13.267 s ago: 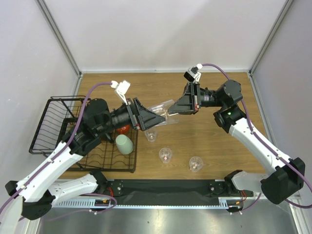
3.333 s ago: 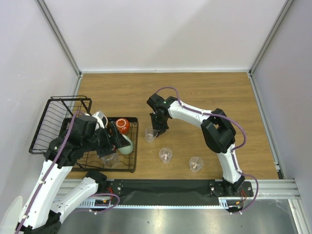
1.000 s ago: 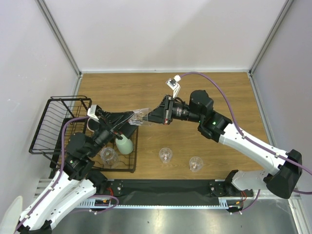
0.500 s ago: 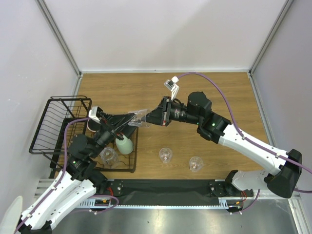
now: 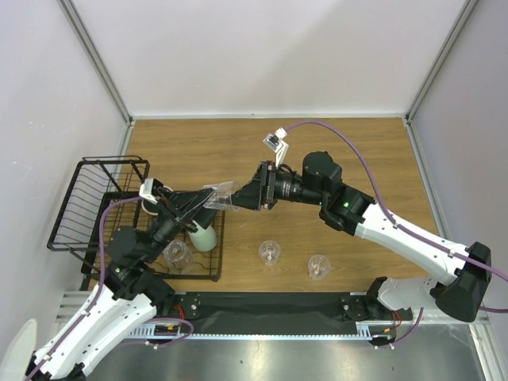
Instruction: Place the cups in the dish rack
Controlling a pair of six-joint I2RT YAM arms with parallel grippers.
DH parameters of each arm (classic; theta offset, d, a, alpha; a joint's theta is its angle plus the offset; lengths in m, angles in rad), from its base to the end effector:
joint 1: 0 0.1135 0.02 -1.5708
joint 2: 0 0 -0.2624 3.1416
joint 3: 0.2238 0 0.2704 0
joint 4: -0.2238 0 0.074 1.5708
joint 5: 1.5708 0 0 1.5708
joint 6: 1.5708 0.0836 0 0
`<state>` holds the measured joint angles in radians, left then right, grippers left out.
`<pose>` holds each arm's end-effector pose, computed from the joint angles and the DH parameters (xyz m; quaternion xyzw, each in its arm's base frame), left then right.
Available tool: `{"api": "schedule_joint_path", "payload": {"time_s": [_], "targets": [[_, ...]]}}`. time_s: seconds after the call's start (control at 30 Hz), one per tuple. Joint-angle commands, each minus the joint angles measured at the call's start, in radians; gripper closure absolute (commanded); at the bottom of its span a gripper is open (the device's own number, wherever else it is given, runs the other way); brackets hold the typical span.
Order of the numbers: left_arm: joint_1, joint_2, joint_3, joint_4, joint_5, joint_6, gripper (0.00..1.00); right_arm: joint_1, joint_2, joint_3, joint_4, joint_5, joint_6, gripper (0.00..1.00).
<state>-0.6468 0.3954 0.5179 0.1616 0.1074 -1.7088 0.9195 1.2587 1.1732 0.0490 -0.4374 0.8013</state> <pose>0.1406 -0.1174 0.3504 -0.2663 0.5383 -0.7504 0.2762 0.1882 0.3053 0.3950 -0.1918 0.6926 0.6155 0.3235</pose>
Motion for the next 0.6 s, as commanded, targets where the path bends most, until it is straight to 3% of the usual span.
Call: {"api": "schedule_joint_path", "payload": {"time_s": [0.0, 0.1, 0.2, 0.33, 0.57], "targets": [[-0.001, -0.029, 0.004, 0.044, -0.026, -0.023, 1.0, 0.004, -0.012, 0.026, -0.023, -0.001, -0.025, 0.43], [-0.001, -0.036, 0.019, 0.009, -0.015, -0.006, 1.0, 0.004, -0.022, 0.029, -0.044, 0.018, -0.034, 0.22], [-0.002, -0.038, 0.062, -0.062, -0.015, 0.047, 1.0, 0.005, -0.042, 0.037, -0.113, 0.048, -0.057, 0.11], [-0.001, -0.017, 0.157, -0.248, -0.023, 0.159, 1.0, -0.008, -0.079, 0.063, -0.207, 0.078, -0.093, 0.07], [-0.001, 0.152, 0.425, -0.569, -0.011, 0.502, 1.0, -0.071, -0.209, 0.075, -0.317, 0.097, -0.106, 0.04]]}}
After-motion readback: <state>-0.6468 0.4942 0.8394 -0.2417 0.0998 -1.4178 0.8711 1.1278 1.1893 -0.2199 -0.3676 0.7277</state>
